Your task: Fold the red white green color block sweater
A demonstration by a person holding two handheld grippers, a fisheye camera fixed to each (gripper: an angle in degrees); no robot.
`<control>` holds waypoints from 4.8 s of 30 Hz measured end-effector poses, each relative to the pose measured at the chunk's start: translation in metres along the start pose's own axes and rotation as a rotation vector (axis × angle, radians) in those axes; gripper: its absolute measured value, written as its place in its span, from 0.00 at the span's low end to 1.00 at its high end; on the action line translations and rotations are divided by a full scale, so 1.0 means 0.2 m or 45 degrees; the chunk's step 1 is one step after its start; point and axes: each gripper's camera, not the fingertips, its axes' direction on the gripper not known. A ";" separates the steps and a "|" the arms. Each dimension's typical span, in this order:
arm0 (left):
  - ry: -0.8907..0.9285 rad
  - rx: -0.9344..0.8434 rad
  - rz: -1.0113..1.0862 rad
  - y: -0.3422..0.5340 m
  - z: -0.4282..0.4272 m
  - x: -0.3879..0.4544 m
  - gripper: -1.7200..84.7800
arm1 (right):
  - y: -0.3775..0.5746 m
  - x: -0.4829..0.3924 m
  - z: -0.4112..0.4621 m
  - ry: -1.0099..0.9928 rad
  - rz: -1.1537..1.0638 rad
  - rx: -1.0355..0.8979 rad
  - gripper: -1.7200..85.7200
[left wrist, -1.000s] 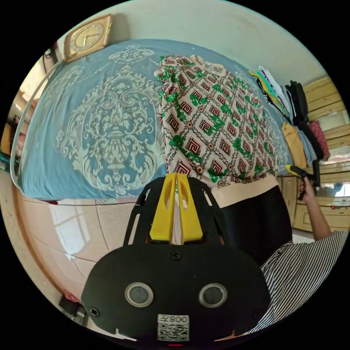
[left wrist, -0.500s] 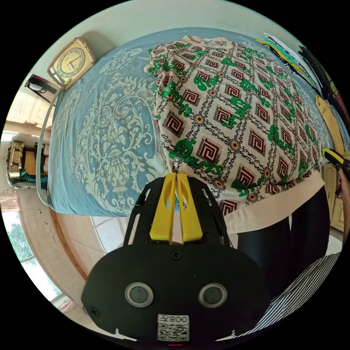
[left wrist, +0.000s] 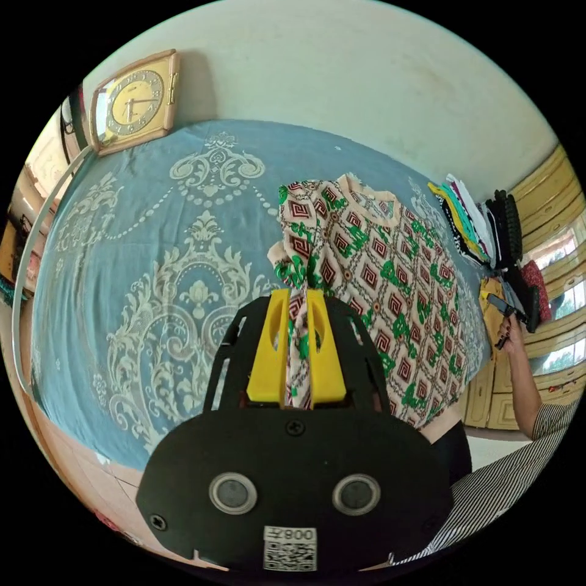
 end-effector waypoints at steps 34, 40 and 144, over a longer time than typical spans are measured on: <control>0.022 0.235 0.256 -0.96 0.11 0.56 0.04 | -0.34 0.22 0.72 -0.370 0.272 0.143 0.09; 0.382 0.080 0.710 -1.33 0.40 1.37 0.07 | -0.25 0.06 0.75 -0.341 0.231 0.228 0.04; 0.694 0.102 0.799 -1.81 1.03 1.89 0.03 | -0.32 -0.01 -0.28 0.121 0.338 0.419 0.02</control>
